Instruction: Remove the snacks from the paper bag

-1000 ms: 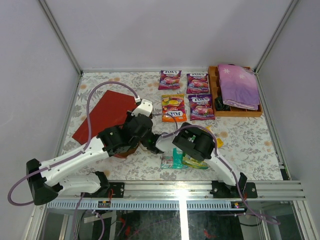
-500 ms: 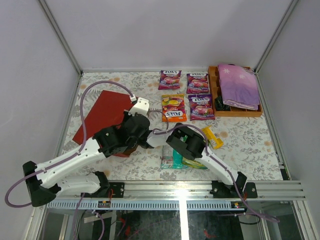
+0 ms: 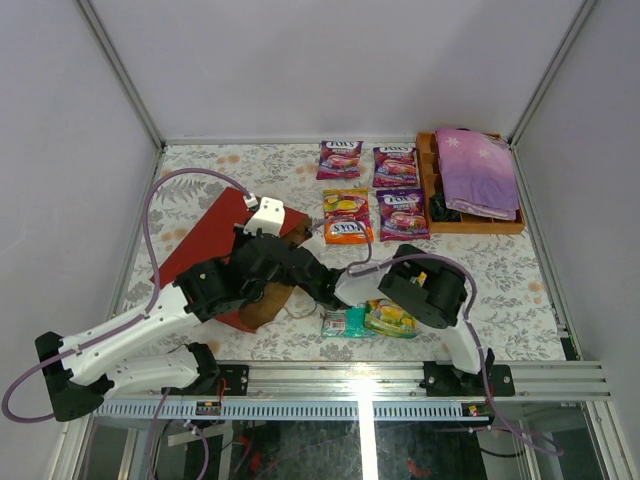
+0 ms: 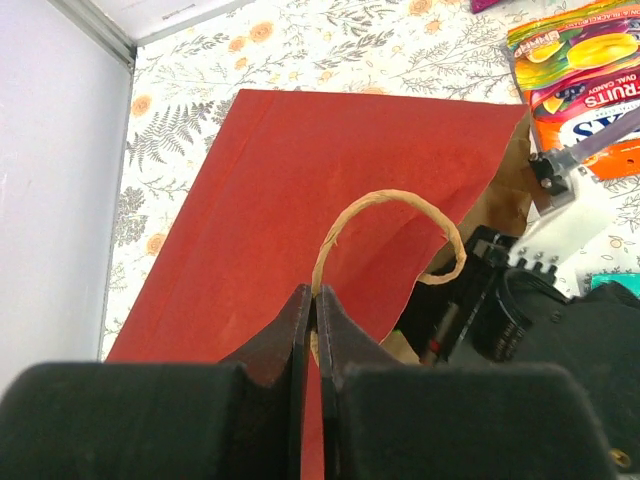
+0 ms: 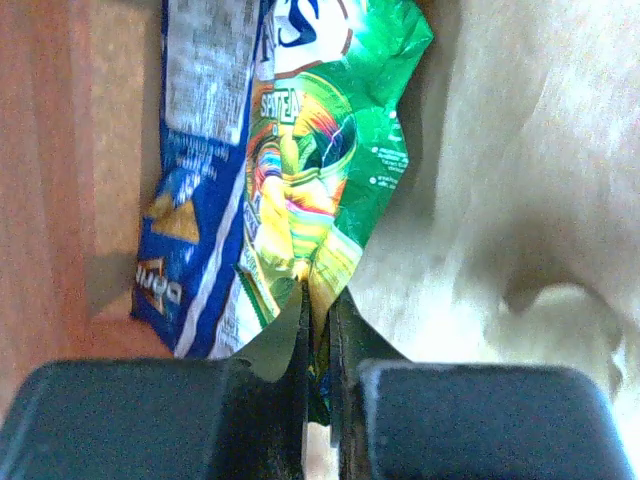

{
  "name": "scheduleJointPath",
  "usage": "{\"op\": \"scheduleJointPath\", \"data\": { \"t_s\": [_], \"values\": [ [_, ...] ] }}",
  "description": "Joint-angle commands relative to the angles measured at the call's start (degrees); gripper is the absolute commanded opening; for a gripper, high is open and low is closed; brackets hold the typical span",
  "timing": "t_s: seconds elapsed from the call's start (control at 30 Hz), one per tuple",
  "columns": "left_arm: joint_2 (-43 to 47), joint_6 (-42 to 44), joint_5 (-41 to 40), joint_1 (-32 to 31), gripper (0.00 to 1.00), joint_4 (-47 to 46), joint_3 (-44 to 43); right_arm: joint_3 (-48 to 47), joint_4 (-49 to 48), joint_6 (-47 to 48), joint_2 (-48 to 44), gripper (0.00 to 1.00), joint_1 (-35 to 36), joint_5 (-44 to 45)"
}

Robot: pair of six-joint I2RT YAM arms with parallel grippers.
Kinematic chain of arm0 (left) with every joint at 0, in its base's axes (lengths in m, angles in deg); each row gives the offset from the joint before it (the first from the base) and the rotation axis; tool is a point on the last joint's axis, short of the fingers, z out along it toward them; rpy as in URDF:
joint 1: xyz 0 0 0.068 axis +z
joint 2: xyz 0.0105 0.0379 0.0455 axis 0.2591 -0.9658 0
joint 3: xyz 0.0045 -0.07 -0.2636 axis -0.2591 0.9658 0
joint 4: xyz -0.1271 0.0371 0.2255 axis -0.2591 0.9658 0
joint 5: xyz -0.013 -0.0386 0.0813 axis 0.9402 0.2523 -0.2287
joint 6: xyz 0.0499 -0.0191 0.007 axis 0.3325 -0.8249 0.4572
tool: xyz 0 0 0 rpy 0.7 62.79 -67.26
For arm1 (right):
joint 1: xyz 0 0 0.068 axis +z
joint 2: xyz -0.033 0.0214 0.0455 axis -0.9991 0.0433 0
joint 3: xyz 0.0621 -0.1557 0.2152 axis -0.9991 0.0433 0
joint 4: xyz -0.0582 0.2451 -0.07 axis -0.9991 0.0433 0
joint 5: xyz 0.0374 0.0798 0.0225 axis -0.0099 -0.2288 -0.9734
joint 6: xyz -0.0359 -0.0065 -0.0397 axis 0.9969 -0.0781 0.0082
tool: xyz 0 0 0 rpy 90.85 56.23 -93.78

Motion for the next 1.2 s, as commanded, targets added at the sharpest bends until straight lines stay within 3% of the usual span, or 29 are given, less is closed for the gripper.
{"op": "scheduleJointPath", "data": {
  "t_s": [0.0, 0.27, 0.53, 0.73, 0.87, 0.93, 0.97, 1.03, 1.07, 1.17],
  "values": [
    [0.40, -1.56, -2.64, -0.16, 0.00, -2.50, 0.64, 4.11, 2.54, 5.96, -7.79, 0.00, 1.04, -9.23],
    [-0.54, -2.07, -3.50, -0.16, 0.00, -0.99, 0.52, 17.46, 4.28, 15.07, -26.32, 0.00, 1.60, -11.90],
    [-0.90, -2.74, -3.18, -0.16, 0.00, -0.59, 0.52, 22.69, 26.39, 29.17, -47.67, 0.00, -0.90, -10.04],
    [-0.80, -3.97, -2.85, -0.17, 0.00, 0.39, 0.39, 33.17, 37.82, 30.02, -61.84, 0.00, -6.28, -13.59],
    [-0.59, -3.75, -1.79, -0.20, 0.00, 0.41, -0.04, 36.22, 44.51, 30.16, -67.60, 0.04, -6.82, -10.40],
    [-0.40, -3.78, -1.30, -0.16, 0.00, 0.71, -0.18, 36.38, 47.08, 30.31, -68.89, 0.13, -6.95, -7.75],
    [-0.18, -3.86, -1.10, -0.16, 0.00, 1.01, -0.09, 36.15, 47.93, 30.72, -69.03, 0.25, -7.07, -6.93],
    [0.32, -4.19, -0.84, -0.16, 0.00, 1.52, 0.26, 34.24, 50.18, 31.67, -68.26, 0.65, -7.10, -5.01],
    [0.77, -4.41, -0.72, -0.20, 0.00, 1.88, 0.45, 32.99, 51.50, 32.35, -67.44, 0.77, -7.07, -3.97],
    [2.03, -5.21, -1.14, -0.18, 0.00, 3.24, 0.93, 27.53, 55.87, 33.83, -65.00, 0.90, -7.08, 0.46]
  ]
}}
